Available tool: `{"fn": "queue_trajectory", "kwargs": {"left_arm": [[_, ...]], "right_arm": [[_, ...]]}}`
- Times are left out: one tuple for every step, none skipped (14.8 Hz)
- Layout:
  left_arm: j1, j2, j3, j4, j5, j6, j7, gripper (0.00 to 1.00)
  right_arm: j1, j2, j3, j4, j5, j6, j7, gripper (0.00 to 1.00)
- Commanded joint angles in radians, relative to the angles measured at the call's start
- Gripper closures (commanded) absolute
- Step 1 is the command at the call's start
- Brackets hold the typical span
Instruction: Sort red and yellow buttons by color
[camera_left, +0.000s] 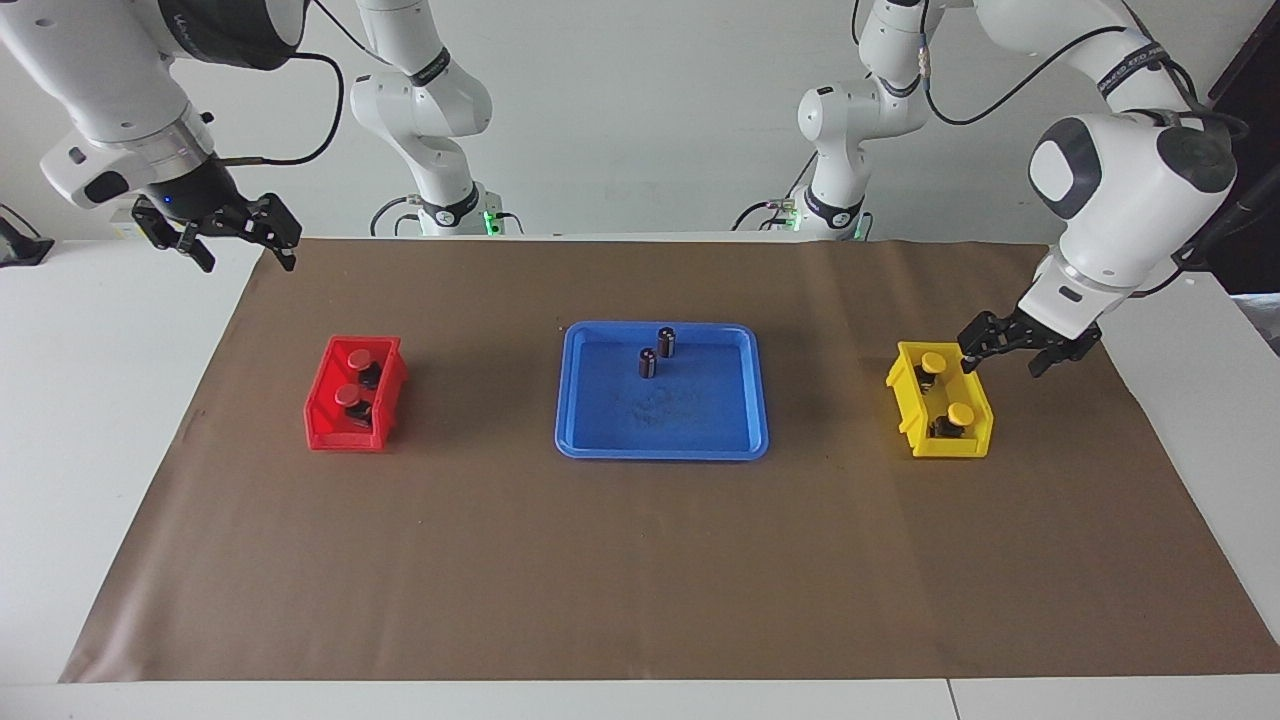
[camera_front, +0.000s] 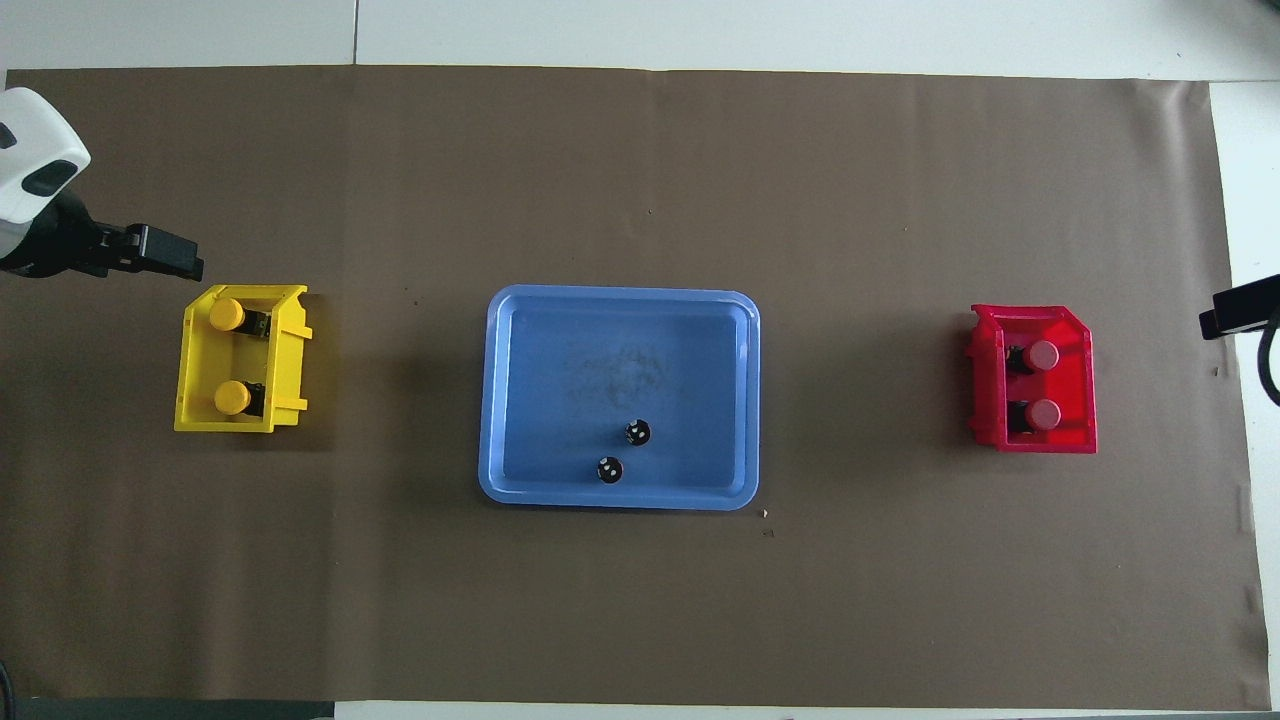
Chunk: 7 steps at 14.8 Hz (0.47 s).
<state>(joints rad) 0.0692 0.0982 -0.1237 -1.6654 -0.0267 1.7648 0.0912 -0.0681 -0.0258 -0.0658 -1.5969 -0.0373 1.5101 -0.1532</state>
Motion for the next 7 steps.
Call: {"fn": "queue_trajectory", "kwargs": {"left_arm": [[-0.014, -0.005, -0.001, 0.123, -0.013, -0.163, -0.041, 0.00], [-0.016, -0.005, -0.001, 0.151, -0.009, -0.207, -0.039, 0.00], [-0.020, -0.008, -0.002, 0.171, -0.009, -0.238, -0.038, 0.00], [-0.020, -0.014, -0.001, 0.182, -0.009, -0.266, -0.039, 0.00], [-0.020, -0.024, -0.002, 0.193, -0.010, -0.298, -0.039, 0.00], [-0.020, -0.026, -0.002, 0.206, -0.009, -0.320, -0.039, 0.00], [-0.020, -0.028, -0.001, 0.213, -0.009, -0.330, -0.039, 0.00]], "right_arm": [[-0.004, -0.005, -0.003, -0.006, 0.013, -0.013, 0.014, 0.00], [-0.004, -0.005, -0.003, -0.006, 0.013, -0.013, 0.014, 0.00], [-0.004, -0.005, -0.005, -0.006, 0.013, -0.013, 0.014, 0.00], [-0.004, -0.006, -0.005, -0.008, 0.013, -0.013, 0.014, 0.00], [-0.004, -0.005, -0.005, -0.006, 0.013, -0.011, 0.015, 0.00], [-0.004, -0.005, -0.005, -0.006, 0.013, -0.010, 0.015, 0.00], [-0.004, -0.005, -0.005, -0.006, 0.013, -0.010, 0.015, 0.00]]}}
